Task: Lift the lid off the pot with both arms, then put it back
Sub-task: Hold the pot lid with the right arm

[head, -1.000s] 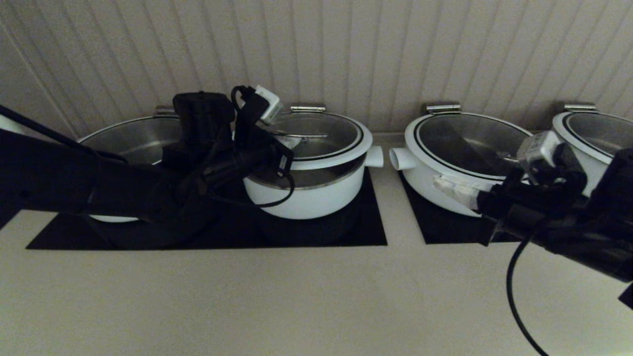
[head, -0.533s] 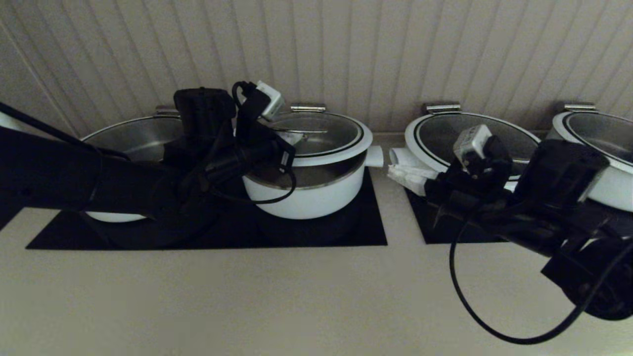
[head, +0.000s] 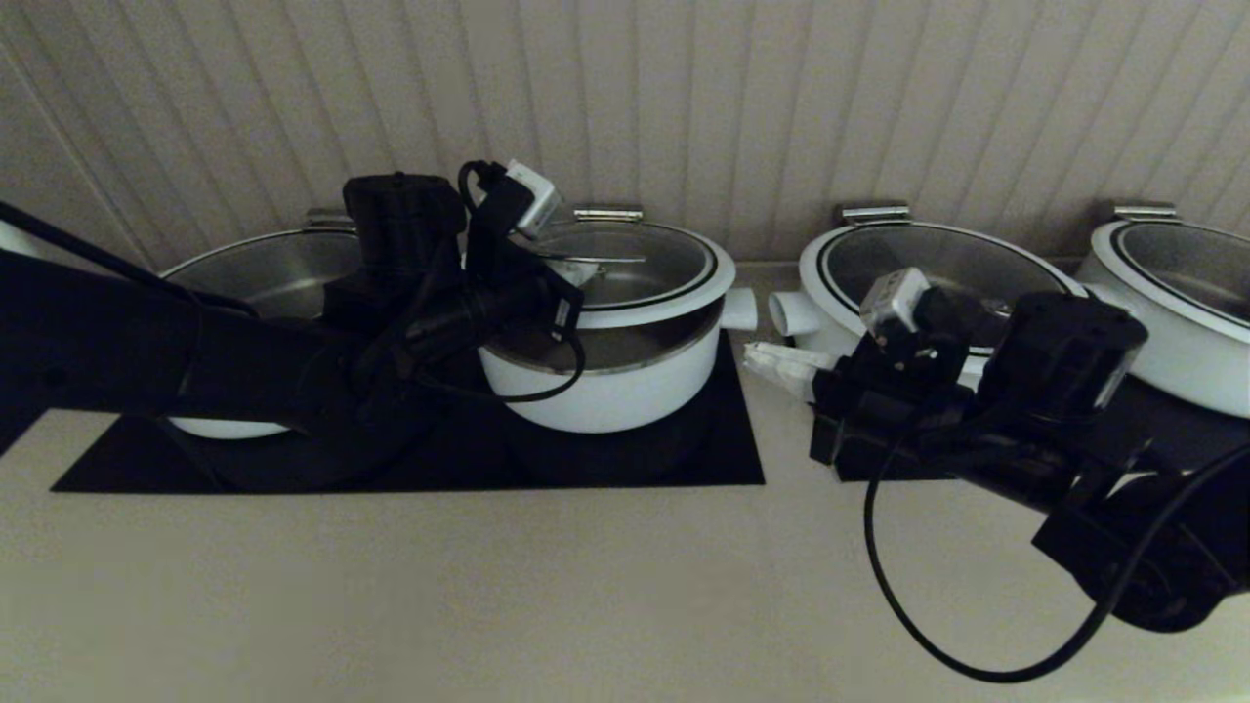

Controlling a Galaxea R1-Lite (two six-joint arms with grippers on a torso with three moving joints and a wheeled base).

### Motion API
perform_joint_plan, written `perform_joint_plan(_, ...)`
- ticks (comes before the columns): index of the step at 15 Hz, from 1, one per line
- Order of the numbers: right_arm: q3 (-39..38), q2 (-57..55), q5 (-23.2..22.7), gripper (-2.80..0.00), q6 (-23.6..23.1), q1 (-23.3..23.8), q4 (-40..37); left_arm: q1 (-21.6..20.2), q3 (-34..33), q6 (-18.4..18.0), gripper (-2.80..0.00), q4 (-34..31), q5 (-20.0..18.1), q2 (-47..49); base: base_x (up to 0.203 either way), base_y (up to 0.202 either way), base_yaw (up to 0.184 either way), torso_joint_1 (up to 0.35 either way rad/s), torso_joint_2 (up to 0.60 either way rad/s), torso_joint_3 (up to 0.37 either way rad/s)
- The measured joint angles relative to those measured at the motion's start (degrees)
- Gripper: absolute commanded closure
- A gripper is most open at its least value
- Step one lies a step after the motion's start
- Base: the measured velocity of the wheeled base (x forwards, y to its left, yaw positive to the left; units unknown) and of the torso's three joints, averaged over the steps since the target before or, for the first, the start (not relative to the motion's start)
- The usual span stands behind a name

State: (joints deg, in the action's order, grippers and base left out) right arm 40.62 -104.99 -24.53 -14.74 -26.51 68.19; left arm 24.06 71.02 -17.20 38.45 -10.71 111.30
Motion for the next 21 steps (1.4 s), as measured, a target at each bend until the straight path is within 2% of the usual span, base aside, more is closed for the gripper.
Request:
perform_joint_plan(5, 1.47, -1.99, 0.0, 0.0, 0.04, -0.74, 0.07, 0.0, 0.0, 0.06, 0.0, 0.09, -0.06, 0.06, 0.0, 0.0, 0.0, 0.0, 0.0, 0.0)
perform_joint_plan(18, 13.71, -11.94, 0.0, 0.0, 0.11, -3.27, 0.29, -0.39, 0.09, 0.17, 0.0, 0.05, -0.07, -0.02, 0.0, 0.0, 0.0, 0.0, 0.0, 0.0)
perform_joint_plan(21, 15.23, -15.18, 0.22, 0.0, 0.02, -4.22, 4.54, -0.54, 0.09, 0.16, 0.0, 0.09, -0.07, -0.16, 0.0, 0.0, 0.0, 0.0, 0.0, 0.0)
